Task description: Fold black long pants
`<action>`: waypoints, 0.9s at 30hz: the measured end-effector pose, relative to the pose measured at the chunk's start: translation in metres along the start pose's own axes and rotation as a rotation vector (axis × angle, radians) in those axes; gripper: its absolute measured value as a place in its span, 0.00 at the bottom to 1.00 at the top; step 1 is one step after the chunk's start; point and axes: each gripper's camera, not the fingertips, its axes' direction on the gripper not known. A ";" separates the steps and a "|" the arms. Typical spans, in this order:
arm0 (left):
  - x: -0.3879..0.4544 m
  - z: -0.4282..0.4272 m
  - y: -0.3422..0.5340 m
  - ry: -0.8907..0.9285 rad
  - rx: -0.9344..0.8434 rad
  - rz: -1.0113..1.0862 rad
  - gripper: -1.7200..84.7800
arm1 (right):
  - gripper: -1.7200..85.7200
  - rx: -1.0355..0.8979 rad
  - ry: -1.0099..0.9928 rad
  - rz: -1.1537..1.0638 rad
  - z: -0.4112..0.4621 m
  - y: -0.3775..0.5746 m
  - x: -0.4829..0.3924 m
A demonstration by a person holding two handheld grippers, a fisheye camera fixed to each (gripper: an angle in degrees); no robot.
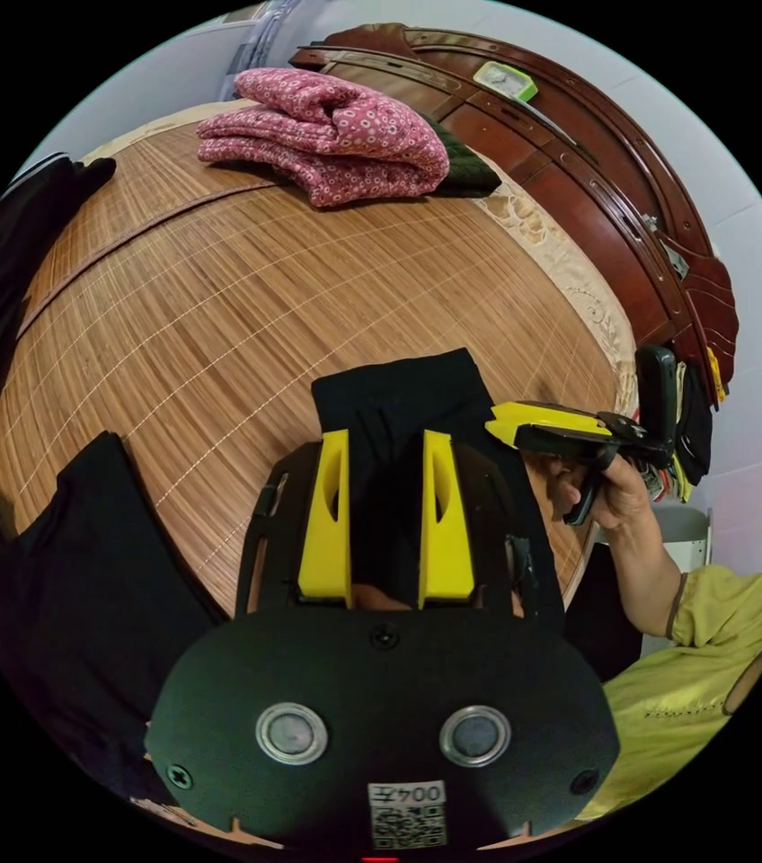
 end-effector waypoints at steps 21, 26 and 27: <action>0.037 -0.019 -0.017 -0.103 0.114 0.063 0.06 | 0.06 0.053 -0.040 0.004 -0.040 -0.009 0.002; 0.068 -0.041 -0.009 -0.138 0.217 0.154 0.05 | 0.05 0.085 0.089 -0.022 -0.055 0.002 -0.015; 0.074 -0.040 -0.009 -0.154 0.219 0.182 0.05 | 0.06 0.078 0.098 -0.015 -0.054 0.002 -0.014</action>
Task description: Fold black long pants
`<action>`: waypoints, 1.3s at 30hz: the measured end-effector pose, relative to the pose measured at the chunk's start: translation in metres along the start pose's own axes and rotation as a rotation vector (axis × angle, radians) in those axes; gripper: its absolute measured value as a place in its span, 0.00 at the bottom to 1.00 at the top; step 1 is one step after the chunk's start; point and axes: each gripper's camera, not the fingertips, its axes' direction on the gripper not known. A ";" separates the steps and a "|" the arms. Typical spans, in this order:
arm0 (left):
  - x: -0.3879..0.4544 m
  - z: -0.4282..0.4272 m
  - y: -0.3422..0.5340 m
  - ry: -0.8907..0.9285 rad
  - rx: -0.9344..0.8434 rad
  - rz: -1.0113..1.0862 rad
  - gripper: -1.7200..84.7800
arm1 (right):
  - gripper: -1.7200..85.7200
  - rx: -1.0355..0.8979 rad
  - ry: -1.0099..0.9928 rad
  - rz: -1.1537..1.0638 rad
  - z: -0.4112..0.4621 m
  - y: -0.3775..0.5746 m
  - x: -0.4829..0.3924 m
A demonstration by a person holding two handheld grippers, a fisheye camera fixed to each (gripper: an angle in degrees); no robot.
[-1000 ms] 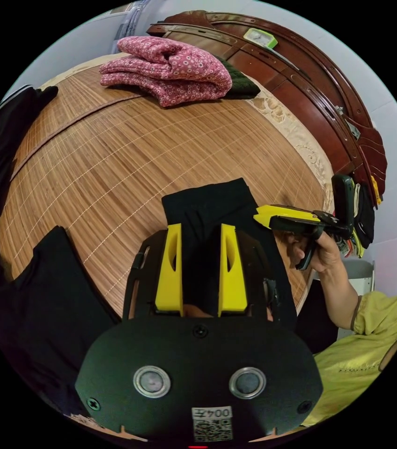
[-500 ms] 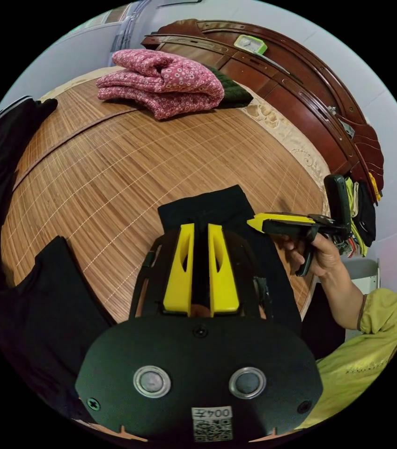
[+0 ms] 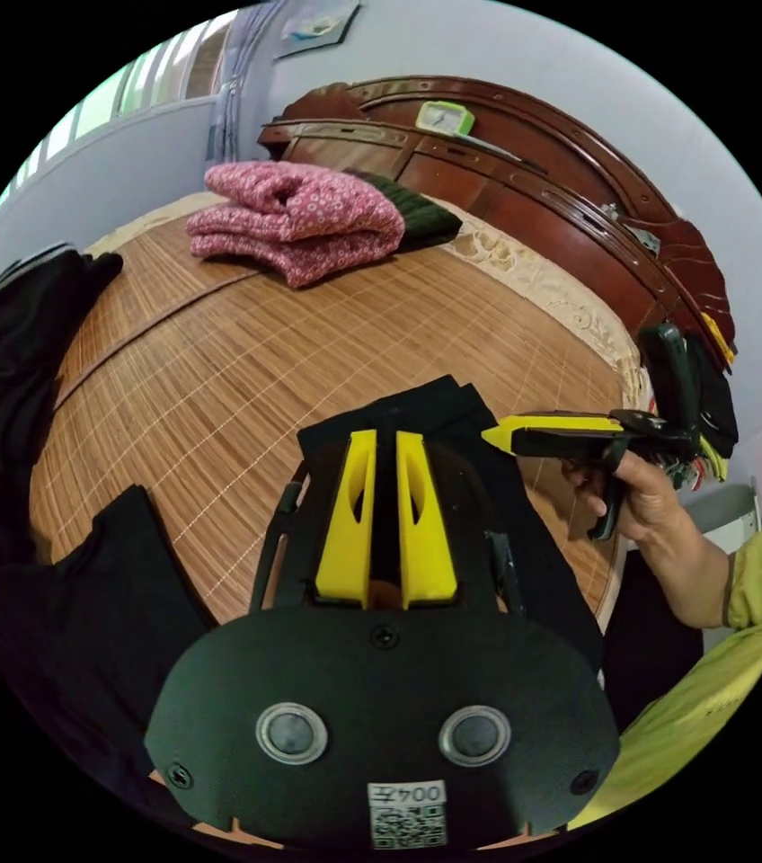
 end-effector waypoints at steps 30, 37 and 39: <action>0.053 0.008 -0.006 -0.170 -0.146 -0.144 0.04 | 0.08 0.071 -0.044 0.097 0.008 0.026 0.016; 0.054 -0.046 -0.019 -0.144 -0.053 -0.144 0.05 | 0.06 0.033 -0.021 -0.003 0.035 0.027 -0.015; 0.068 -0.074 0.002 -0.139 -0.040 -0.108 0.05 | 0.05 0.025 0.001 -0.025 0.043 0.030 -0.023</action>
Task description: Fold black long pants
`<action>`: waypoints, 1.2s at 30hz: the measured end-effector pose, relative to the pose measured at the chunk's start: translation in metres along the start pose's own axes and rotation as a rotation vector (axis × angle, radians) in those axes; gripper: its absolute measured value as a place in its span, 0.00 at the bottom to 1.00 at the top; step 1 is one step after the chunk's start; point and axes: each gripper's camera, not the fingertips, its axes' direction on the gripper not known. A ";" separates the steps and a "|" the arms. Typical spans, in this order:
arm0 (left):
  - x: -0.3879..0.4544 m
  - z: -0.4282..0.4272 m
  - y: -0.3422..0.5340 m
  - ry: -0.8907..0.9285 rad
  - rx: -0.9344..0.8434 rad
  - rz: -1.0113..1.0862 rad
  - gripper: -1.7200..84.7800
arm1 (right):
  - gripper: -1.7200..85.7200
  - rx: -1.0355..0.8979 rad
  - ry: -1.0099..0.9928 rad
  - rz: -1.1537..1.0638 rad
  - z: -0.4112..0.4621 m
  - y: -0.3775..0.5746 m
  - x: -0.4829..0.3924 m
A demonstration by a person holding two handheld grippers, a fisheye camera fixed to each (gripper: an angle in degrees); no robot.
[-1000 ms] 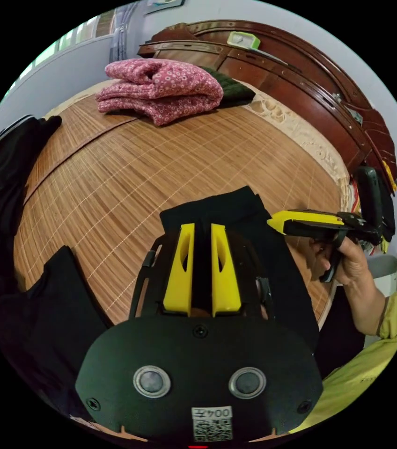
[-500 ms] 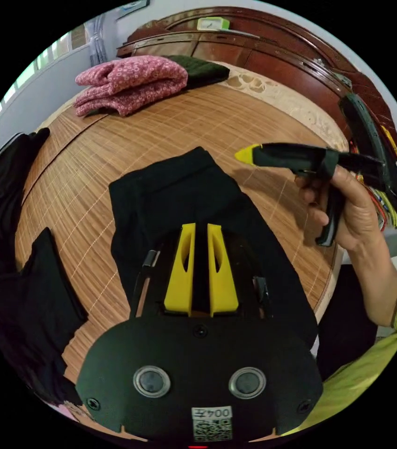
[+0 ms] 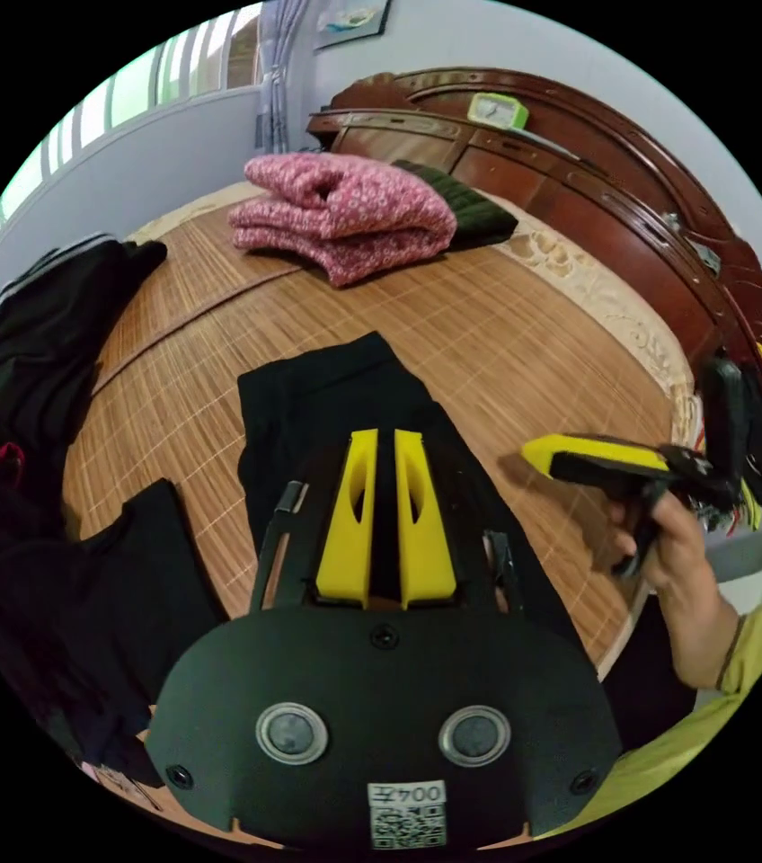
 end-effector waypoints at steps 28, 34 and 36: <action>0.082 0.031 -0.036 -0.092 -0.248 0.110 0.02 | 0.01 -0.290 -0.038 -0.159 0.142 0.084 -0.083; 0.111 0.034 -0.003 -0.199 -0.215 0.199 0.02 | 0.01 -0.309 0.042 -0.184 0.177 0.111 -0.108; 0.113 0.029 0.013 -0.192 -0.176 0.220 0.02 | 0.01 -0.315 0.009 -0.170 0.185 0.118 -0.111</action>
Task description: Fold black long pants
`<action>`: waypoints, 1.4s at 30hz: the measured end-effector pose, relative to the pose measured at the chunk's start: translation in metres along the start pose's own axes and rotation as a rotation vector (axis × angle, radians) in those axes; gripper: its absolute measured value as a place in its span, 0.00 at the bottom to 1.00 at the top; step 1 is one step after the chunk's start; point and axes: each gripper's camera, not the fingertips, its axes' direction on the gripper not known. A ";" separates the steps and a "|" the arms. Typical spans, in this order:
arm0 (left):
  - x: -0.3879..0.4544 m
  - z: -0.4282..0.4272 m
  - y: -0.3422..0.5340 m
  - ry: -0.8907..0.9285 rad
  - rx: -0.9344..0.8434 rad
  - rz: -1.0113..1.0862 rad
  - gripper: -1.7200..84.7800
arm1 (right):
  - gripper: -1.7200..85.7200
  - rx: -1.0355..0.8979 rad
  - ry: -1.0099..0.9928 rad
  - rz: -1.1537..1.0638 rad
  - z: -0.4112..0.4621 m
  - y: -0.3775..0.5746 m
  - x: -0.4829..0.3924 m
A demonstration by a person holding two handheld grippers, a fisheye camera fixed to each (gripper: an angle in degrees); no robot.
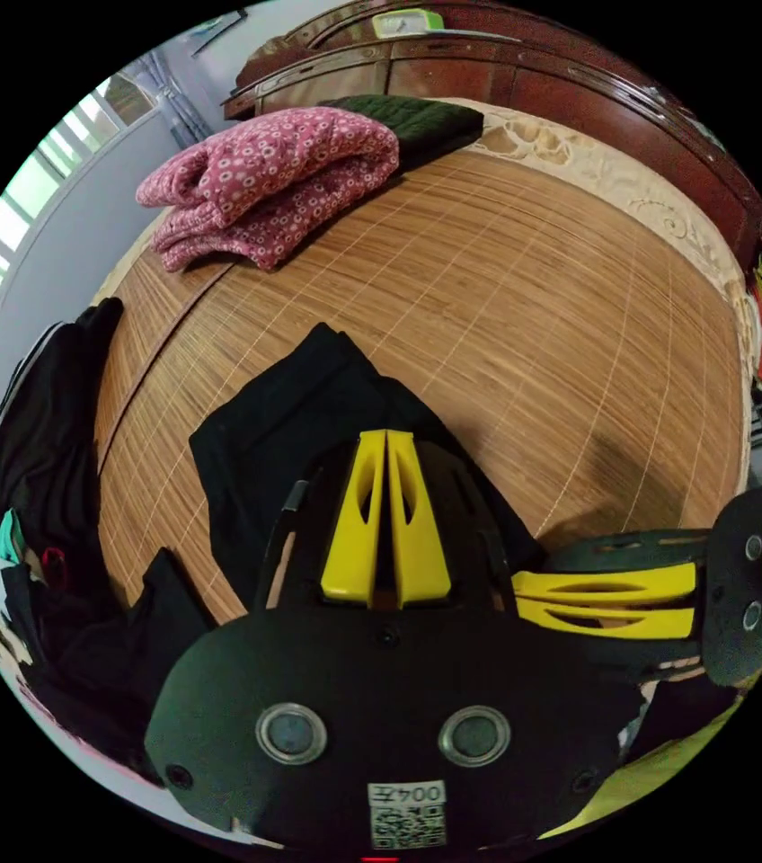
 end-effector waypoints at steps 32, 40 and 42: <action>0.033 -0.179 0.662 0.192 -0.011 -0.626 0.02 | 0.01 -0.214 0.224 -0.051 0.080 0.188 -0.192; 0.073 -0.129 0.727 0.218 -0.122 -0.655 0.02 | 0.01 -0.337 0.379 -0.006 0.118 0.218 -0.221; 0.080 -0.116 0.734 0.260 -0.161 -0.651 0.02 | 0.01 -0.335 0.388 -0.003 0.116 0.224 -0.223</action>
